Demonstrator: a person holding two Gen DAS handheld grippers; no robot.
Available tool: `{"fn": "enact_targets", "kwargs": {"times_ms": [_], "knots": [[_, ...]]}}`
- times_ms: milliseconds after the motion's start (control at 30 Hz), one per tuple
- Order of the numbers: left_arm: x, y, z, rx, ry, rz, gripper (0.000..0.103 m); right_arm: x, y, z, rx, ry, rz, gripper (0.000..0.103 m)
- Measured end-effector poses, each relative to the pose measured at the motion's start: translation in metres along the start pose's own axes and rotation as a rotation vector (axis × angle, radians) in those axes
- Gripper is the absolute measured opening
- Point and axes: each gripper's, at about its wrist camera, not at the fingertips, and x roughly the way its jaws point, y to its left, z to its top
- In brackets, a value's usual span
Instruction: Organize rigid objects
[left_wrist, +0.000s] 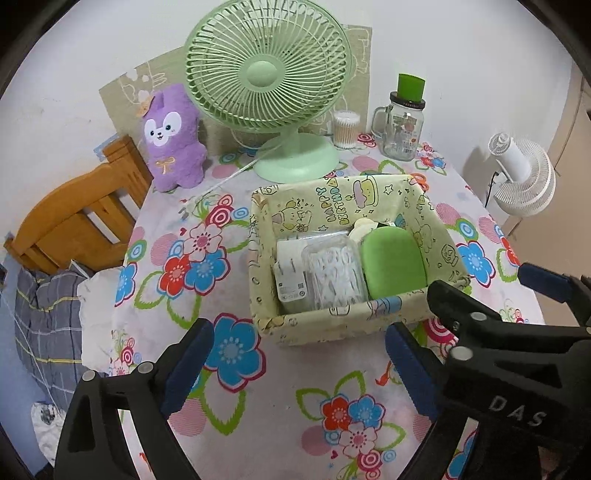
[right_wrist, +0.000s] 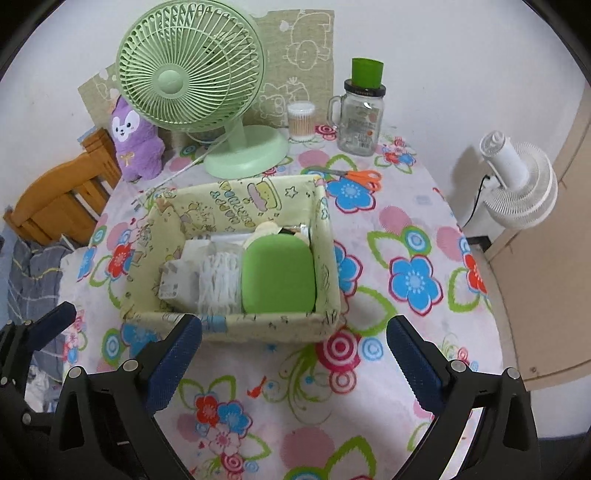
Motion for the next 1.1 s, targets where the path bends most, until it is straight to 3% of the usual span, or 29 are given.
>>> {"fn": "enact_targets", "kwargs": {"times_ms": [500,667,833,1100], "knots": [[-0.046,0.019,-0.006,-0.040,-0.044,-0.001,0.098,-0.058,-0.009,-0.003,-0.041,-0.077,-0.043,0.101],[-0.065,0.028,-0.008,-0.076,-0.034,-0.043,0.098,-0.078,-0.013,-0.002,-0.042,-0.112,-0.032,0.101],[-0.086,0.028,-0.012,-0.050,-0.080,-0.009,0.098,-0.099,-0.013,-0.003,-0.051,-0.136,-0.041,0.101],[-0.118,0.037,-0.012,-0.093,-0.131,-0.044,0.098,-0.127,-0.023,-0.005,-0.001,-0.162,-0.047,0.101]]}}
